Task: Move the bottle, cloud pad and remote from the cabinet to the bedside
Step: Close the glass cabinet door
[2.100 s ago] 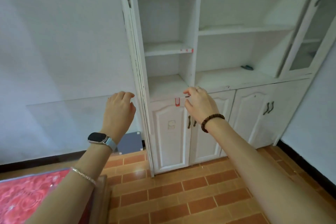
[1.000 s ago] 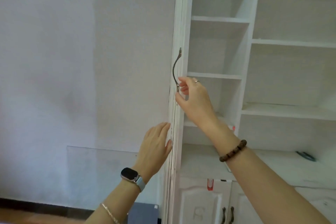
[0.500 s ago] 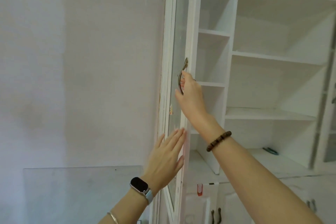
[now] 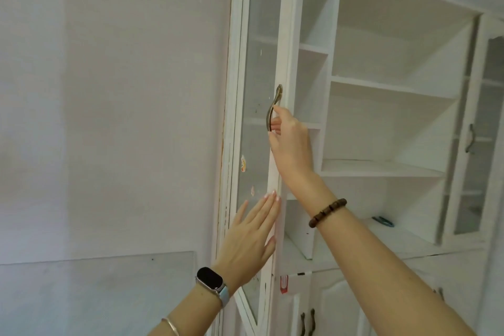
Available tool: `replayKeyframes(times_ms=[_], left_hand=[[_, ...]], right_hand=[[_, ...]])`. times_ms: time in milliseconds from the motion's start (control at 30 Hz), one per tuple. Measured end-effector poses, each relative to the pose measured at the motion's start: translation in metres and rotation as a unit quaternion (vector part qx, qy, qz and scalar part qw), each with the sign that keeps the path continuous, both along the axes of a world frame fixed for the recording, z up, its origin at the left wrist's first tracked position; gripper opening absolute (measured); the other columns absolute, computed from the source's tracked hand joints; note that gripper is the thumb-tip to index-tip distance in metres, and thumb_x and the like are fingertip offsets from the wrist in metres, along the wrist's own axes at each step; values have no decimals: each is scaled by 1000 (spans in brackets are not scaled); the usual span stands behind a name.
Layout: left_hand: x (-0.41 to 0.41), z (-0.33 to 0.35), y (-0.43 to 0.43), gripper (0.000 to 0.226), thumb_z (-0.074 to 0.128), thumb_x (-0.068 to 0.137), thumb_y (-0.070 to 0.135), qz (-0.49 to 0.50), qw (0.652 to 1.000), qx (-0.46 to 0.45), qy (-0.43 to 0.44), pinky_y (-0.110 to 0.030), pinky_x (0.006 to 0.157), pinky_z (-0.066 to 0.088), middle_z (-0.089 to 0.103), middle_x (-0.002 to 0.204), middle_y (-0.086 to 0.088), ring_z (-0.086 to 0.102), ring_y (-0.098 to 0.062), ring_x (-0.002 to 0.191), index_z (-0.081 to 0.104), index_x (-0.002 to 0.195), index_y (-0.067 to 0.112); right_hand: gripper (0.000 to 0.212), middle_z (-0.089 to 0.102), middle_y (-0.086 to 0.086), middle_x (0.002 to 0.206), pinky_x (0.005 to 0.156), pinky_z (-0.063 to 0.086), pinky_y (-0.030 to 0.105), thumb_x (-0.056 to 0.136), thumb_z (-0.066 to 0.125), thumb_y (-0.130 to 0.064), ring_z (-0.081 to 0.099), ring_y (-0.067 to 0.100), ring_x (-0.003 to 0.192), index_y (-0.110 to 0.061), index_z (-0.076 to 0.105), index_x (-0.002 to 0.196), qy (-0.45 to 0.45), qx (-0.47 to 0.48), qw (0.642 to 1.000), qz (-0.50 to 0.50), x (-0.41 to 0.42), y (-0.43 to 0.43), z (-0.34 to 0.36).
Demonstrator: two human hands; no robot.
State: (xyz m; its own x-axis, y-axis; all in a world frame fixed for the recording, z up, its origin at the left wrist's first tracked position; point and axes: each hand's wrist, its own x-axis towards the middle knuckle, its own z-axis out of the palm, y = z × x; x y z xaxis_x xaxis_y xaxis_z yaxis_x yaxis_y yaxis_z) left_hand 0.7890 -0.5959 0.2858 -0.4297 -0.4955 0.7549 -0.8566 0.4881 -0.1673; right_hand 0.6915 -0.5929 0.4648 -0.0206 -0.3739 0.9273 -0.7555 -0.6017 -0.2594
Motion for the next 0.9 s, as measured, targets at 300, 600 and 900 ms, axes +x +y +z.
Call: replayKeyframes(times_ms=[300,600,900], left_hand=[[-38,12,-37,66,33,94,41,-29,997,-15,-77,-52,115,15,10,158,-3,7,-17,145,9,150,16],[-104,14,-82,72,46,90,41,-59,995,-17,-73,-52,113,24,14,157,-5,11,-19,144,16,149,13],[-172,16,-148,70,49,89,41,-47,996,-24,-73,-51,113,23,19,156,-6,13,-19,144,24,147,11]], right_hand=[[37,67,2,93,77,52,10,84,63,6,65,11,87,-10,62,118,-96,51,992,60,-63,-25,6],[19,67,-2,82,70,49,6,81,71,-4,63,5,73,-8,69,100,-138,70,986,63,-131,-66,16],[15,68,-1,84,76,50,19,82,69,-5,65,13,80,-14,66,95,-172,100,978,70,-202,-144,15]])
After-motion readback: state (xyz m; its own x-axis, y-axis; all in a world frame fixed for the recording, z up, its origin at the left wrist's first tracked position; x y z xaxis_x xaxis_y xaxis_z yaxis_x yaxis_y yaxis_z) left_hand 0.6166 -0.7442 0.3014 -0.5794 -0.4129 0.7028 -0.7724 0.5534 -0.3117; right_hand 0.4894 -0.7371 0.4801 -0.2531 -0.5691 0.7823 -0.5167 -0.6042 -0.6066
